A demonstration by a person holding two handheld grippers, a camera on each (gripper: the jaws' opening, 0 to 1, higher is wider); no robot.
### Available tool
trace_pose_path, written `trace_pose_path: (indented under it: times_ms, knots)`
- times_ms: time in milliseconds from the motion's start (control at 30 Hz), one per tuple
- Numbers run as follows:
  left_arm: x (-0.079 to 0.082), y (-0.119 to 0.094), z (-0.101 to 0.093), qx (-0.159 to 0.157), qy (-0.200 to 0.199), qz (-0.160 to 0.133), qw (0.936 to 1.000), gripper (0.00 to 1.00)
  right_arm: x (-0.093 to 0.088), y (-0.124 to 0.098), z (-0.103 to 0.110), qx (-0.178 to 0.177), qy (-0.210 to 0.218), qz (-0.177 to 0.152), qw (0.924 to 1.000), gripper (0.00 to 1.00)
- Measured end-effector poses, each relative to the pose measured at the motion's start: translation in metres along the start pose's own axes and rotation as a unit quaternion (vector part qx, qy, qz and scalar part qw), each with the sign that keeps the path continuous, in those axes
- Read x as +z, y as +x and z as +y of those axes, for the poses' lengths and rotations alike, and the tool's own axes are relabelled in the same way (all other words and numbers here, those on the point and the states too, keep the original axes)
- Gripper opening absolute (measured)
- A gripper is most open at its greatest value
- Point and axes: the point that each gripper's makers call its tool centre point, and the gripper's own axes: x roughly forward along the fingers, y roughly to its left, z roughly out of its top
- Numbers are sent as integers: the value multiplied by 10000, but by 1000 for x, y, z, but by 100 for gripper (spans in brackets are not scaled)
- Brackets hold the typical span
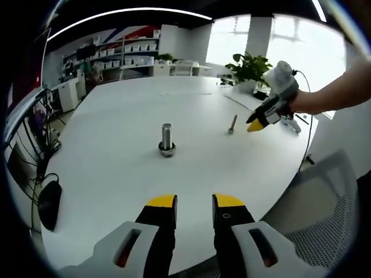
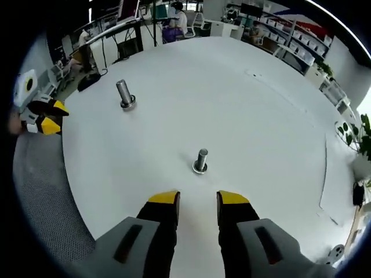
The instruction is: Place the washer onto the threaded stud by aligning its center hole with the stud, sliding it down to the base, and recovering from edge contact or off-axis alignment until the washer reaches the visible bottom stop.
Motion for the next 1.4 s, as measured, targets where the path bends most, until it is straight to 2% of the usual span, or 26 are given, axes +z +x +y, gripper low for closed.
trace_pose_path:
  times_ms: [167,267,400,467,767,900,1033,1167,1233,1333,1400]
  knots:
    - [-1,0,0,12,19,21,10000,22,-10,-14,12,-7,78,-274,9996,28]
    - [0,0,1,33,-76,-1,10000,24,-2,-22,24,155,383,-805,9959,28]
    - [1,-1,3,73,-137,-31,9999,25,-10,-34,31,87,491,-930,9944,28]
    - [1,0,4,85,-148,-26,9999,25,-9,-40,36,157,740,-1197,9899,29]
    - [0,-1,8,204,-196,-10,9996,27,-34,-58,38,155,1287,-1368,9821,32]
    - [-2,1,7,198,-173,48,9996,27,-37,-64,33,189,1673,-1494,9743,35]
    - [-2,1,9,244,-166,68,9995,27,-33,-73,32,107,1717,-1741,9696,37]
    - [-2,0,11,330,-171,78,9993,28,-33,-76,43,145,1758,-1832,9671,44]
    - [-3,0,13,363,-179,99,9991,28,-28,-79,52,232,1811,-2030,9620,46]
    - [-5,1,11,342,-173,166,9991,29,-25,-79,65,271,1678,-2077,9633,49]
    - [-6,1,10,330,-141,188,9992,29,-23,-79,71,275,1619,-2104,9637,47]
